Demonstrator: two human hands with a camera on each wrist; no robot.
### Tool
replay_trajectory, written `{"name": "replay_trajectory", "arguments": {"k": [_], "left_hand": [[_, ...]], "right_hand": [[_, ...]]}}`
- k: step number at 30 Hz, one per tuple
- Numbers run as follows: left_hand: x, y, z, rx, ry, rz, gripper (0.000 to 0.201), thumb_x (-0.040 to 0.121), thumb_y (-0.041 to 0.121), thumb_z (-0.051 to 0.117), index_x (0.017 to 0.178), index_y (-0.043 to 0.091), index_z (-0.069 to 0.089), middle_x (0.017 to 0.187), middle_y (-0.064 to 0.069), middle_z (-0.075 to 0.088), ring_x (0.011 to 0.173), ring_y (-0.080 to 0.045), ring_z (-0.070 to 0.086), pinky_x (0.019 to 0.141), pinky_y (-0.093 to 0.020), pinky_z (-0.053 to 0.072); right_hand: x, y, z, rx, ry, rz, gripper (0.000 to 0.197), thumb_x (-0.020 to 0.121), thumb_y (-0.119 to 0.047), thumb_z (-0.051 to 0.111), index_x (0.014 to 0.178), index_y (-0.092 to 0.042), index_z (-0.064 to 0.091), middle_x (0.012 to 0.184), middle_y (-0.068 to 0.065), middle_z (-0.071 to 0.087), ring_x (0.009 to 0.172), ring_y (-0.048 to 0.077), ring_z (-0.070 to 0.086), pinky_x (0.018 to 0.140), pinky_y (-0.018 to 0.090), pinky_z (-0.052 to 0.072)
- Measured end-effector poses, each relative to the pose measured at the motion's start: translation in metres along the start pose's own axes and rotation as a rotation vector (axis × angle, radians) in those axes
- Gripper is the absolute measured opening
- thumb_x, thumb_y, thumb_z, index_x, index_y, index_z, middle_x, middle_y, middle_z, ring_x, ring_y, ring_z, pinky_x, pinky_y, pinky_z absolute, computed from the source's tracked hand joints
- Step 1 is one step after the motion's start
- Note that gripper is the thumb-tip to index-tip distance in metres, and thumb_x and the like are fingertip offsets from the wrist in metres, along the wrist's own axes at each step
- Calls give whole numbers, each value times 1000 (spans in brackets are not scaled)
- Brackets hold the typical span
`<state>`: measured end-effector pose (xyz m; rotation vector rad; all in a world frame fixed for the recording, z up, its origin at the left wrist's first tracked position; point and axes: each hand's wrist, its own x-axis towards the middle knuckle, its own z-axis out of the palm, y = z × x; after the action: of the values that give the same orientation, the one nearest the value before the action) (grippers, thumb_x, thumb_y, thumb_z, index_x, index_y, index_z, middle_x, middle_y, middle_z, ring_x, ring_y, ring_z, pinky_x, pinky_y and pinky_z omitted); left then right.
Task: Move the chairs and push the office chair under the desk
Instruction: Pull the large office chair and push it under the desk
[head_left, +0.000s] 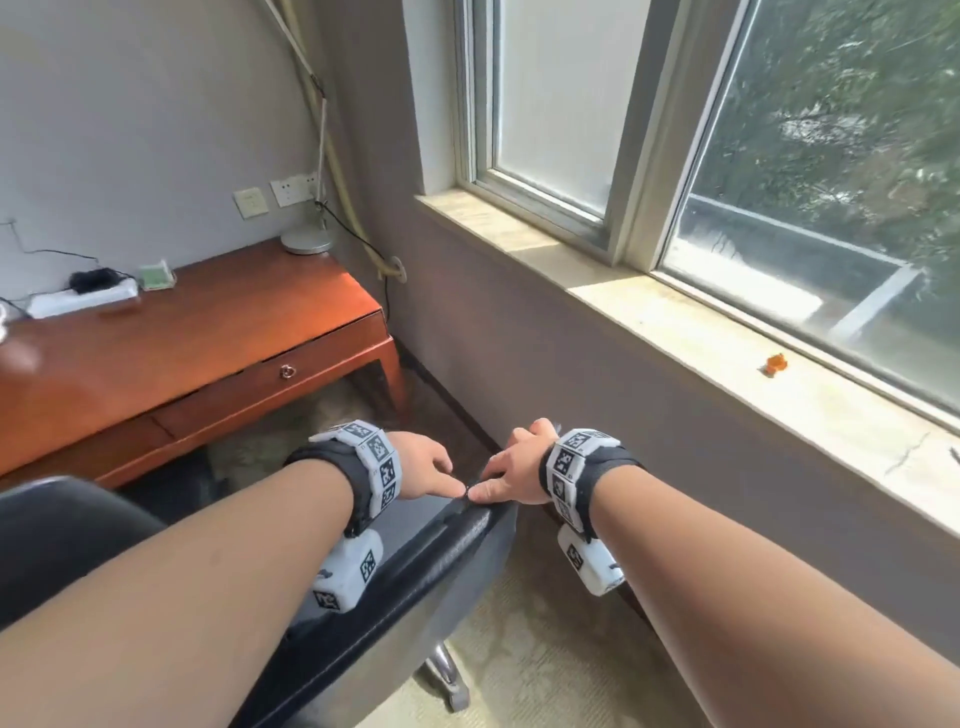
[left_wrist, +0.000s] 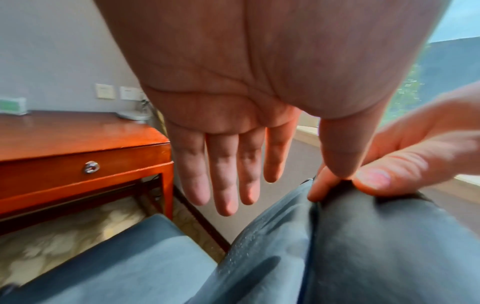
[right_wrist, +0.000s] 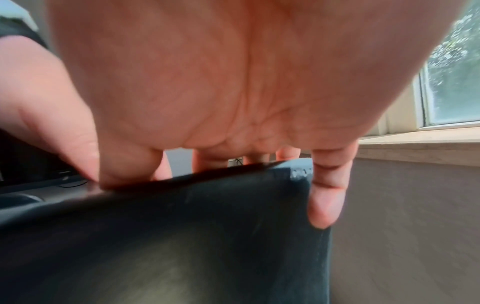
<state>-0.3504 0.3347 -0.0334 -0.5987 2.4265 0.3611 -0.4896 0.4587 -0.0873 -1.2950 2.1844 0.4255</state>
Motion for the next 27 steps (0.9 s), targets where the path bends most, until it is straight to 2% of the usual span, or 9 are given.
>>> {"name": "replay_trajectory", "arguments": {"k": [4, 8, 11, 15, 17, 19, 20, 23, 27], "left_hand": [[-5, -7, -4, -36, -34, -93, 57, 100, 57, 58, 145, 21, 58, 133, 0, 68, 119, -19, 64, 96, -23, 39], [1, -27, -10, -96, 10, -167, 59, 97, 62, 59, 142, 24, 60, 108, 8, 65, 94, -14, 63, 101, -28, 45], [5, -40, -14, -116, 33, -185, 61, 96, 63, 59, 143, 25, 60, 121, 6, 67, 93, -13, 58, 105, -32, 45], [3, -54, -6, -170, 82, -241, 60, 96, 63, 58, 143, 26, 59, 130, 4, 66, 108, -16, 64, 105, -34, 46], [-5, -56, 4, -198, 54, -271, 58, 97, 63, 58, 141, 25, 61, 129, 5, 67, 101, -15, 65, 104, -34, 47], [-16, -58, 17, -204, 10, -323, 56, 96, 63, 57, 136, 25, 65, 118, 4, 72, 89, -13, 64, 100, -34, 50], [-22, -59, 21, -209, 8, -355, 55, 96, 64, 56, 133, 24, 66, 115, 2, 74, 89, -14, 65, 99, -35, 51], [-45, -57, 39, -258, 68, -459, 55, 98, 66, 52, 132, 24, 66, 128, 1, 70, 114, -18, 65, 102, -35, 47], [-77, -28, 90, -411, 18, -626, 65, 102, 69, 39, 142, 23, 62, 145, 1, 60, 133, -23, 55, 107, -33, 38]], "right_hand": [[12, 12, -16, -2, 22, -62, 72, 92, -88, 29, 136, -45, 65, 117, -2, 55, 126, 33, 37, 112, 51, 38], [25, 18, -29, -20, 19, -43, 65, 90, -84, 34, 124, -42, 70, 121, -6, 68, 116, 30, 42, 104, 51, 42], [32, 20, -33, -48, -30, -65, 65, 89, -82, 37, 124, -37, 70, 119, -4, 70, 115, 30, 56, 103, 47, 47], [54, 20, -28, -36, -64, -75, 77, 82, -86, 37, 126, -32, 70, 124, -1, 70, 116, 29, 66, 104, 47, 51], [62, 20, -23, -47, -61, -80, 76, 88, -82, 37, 131, -28, 69, 130, 1, 69, 121, 30, 64, 105, 46, 50], [62, 20, -23, -55, -63, -102, 74, 94, -78, 37, 134, -23, 67, 134, 4, 67, 124, 31, 63, 105, 45, 48], [63, 19, -25, -63, -64, -118, 75, 96, -77, 37, 135, -21, 66, 136, 5, 67, 125, 31, 62, 106, 44, 48], [67, 20, -29, -77, -45, -168, 73, 100, -72, 37, 137, -16, 65, 137, 9, 66, 126, 32, 62, 105, 41, 47], [68, 21, -27, -136, 54, -243, 63, 100, -65, 42, 125, -16, 71, 126, 9, 71, 116, 32, 66, 97, 37, 50]]}}
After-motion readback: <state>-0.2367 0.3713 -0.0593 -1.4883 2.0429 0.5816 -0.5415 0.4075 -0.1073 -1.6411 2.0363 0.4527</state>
